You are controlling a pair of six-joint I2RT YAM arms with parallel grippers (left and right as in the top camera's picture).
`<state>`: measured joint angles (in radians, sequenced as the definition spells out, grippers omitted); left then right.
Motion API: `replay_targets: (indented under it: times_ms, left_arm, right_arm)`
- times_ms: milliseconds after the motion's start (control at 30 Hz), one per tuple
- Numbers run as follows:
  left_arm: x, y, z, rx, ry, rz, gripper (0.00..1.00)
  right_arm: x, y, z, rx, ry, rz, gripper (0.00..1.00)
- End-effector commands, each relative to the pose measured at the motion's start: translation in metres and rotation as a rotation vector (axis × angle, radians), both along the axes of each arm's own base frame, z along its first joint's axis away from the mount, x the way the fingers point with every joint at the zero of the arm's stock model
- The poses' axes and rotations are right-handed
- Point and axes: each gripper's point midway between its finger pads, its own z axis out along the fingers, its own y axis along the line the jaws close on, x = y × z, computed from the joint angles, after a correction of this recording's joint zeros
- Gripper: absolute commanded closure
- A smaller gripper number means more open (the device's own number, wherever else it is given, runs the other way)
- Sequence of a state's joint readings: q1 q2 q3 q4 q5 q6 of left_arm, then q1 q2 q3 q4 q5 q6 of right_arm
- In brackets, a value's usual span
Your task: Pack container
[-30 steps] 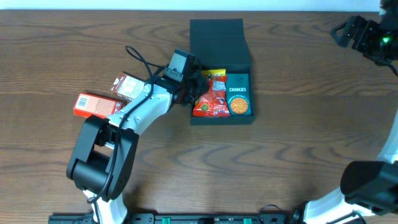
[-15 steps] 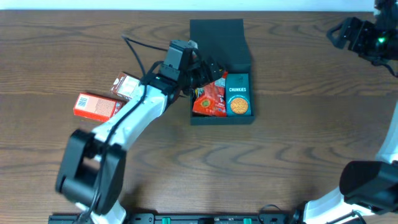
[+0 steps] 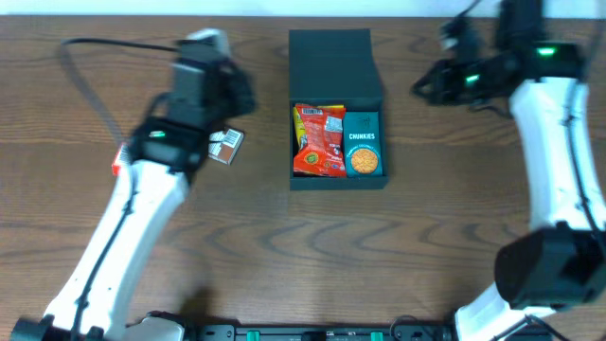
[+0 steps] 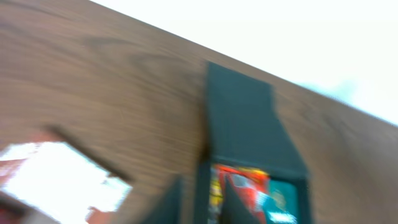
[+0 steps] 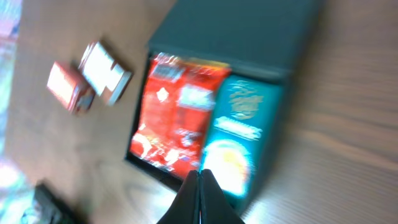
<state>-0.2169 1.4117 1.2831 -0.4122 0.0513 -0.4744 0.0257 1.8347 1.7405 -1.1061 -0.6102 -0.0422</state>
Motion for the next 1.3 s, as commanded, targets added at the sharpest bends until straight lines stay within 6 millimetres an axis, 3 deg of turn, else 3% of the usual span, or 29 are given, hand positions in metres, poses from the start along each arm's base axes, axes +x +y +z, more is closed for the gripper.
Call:
replay_targets:
  times_ms: [0,133,267,433,533,633,767,867,1033,1267]
  left_arm:
    - [0.000,0.057,0.010,0.050,-0.005,0.128,0.94]
    - [-0.008,0.105,-0.006,0.096,0.069,0.203,0.94]
    - [-0.016,0.129,-0.015,0.159,0.116,0.210,0.94]
    - [-0.015,0.132,-0.016,0.236,0.113,0.152,0.92]
    - [-0.015,0.132,-0.016,0.263,0.112,0.128,0.85]
    - [-0.015,0.132,-0.016,0.285,0.110,0.109,0.71]
    - [-0.016,0.131,-0.017,0.301,0.113,0.091,0.70]
    - [-0.016,0.131,-0.016,0.312,0.111,0.080,0.70]
    - [-0.015,0.131,-0.016,0.312,0.108,0.081,0.94]
    - [-0.014,0.126,-0.017,0.293,0.108,0.058,0.94]
  right_arm:
    - [-0.019,0.052,-0.024,0.092,0.055,0.162,0.98]
    - [-0.028,0.097,-0.049,0.042,0.055,0.267,0.98]
    - [-0.026,0.103,-0.086,-0.201,0.075,0.212,0.99]
    - [-0.036,0.130,-0.117,-0.231,0.120,0.262,0.98]
    - [-0.038,0.137,-0.140,-0.235,0.174,0.252,0.99]
    - [-0.041,0.144,-0.157,-0.214,0.220,0.256,0.99]
    - [-0.040,0.149,-0.157,-0.183,0.229,0.248,0.99]
    - [-0.033,0.153,-0.146,-0.167,0.210,0.241,0.98]
    - [-0.022,0.159,-0.132,-0.153,0.163,0.241,0.98]
    - [-0.018,0.159,-0.134,-0.155,0.148,0.238,0.98]
